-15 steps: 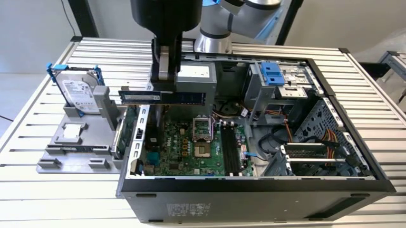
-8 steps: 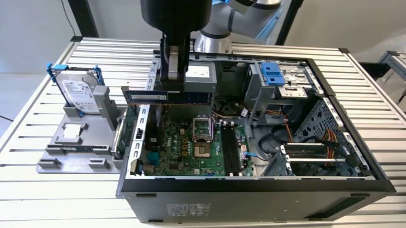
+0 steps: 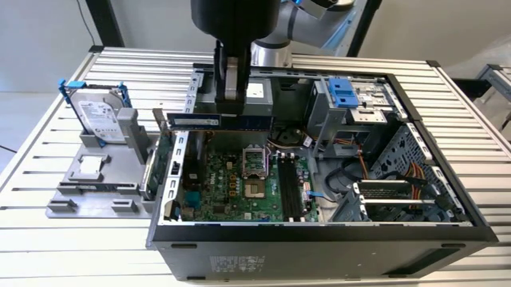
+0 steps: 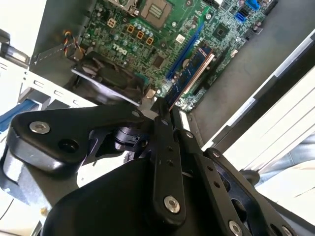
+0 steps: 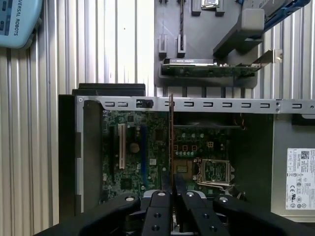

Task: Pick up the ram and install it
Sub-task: 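Pick up the ram and move it above insertion slot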

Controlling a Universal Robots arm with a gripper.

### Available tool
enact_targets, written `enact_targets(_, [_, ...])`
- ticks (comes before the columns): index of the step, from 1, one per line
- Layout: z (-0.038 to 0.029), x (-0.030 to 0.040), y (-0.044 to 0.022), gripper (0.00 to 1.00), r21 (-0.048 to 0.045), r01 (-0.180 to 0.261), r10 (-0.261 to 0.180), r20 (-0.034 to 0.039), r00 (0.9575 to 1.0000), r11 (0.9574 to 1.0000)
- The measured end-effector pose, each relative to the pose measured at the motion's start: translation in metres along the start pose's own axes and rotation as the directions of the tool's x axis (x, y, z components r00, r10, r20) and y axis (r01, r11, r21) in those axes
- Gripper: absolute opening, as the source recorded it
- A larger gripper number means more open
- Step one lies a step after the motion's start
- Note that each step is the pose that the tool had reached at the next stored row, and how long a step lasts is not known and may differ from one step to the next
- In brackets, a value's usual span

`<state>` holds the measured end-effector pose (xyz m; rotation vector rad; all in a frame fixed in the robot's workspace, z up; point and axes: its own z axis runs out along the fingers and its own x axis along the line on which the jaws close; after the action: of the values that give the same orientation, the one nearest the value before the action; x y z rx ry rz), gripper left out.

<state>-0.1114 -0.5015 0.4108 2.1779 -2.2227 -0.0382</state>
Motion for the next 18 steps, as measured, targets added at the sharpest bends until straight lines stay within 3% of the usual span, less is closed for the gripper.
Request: enact_targets(18, [-0.0013,-0.0004,-0.021,0.0,-0.0002,-0.046,0.046,0.0018,0.999,0.999])
